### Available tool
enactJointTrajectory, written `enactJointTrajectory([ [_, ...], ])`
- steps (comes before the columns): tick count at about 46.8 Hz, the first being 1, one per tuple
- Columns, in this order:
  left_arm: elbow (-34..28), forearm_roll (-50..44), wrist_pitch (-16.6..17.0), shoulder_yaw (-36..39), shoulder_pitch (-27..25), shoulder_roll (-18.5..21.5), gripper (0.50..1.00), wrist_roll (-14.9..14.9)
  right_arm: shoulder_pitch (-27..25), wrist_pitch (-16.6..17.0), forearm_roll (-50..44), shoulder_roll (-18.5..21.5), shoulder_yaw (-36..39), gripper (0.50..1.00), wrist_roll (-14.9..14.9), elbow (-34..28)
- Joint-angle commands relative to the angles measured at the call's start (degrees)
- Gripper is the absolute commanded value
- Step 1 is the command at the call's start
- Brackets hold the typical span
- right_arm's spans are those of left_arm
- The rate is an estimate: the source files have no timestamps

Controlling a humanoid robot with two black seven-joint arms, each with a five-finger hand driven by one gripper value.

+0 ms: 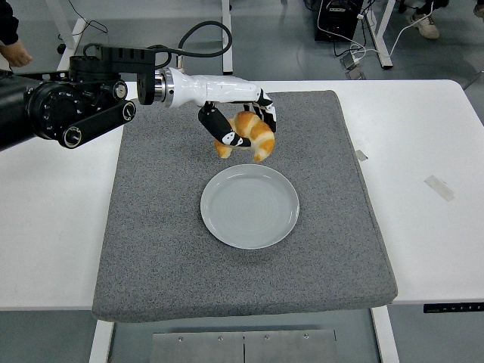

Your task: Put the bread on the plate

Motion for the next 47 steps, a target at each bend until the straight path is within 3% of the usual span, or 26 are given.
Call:
enactJointTrajectory([
  [1,-0.6,0.1,0.0,1.1,-0.2,0.0,0.537,0.0,-0.1,0.0,0.0,0.0,0.0,1.000,0.0,0.0],
  [47,-3.5,2.5,0.1,6.6,1.5,-2.4,0.543,0.0,0.0,0.0,0.0,0.0,-0.1,1.000,0.0,0.0],
])
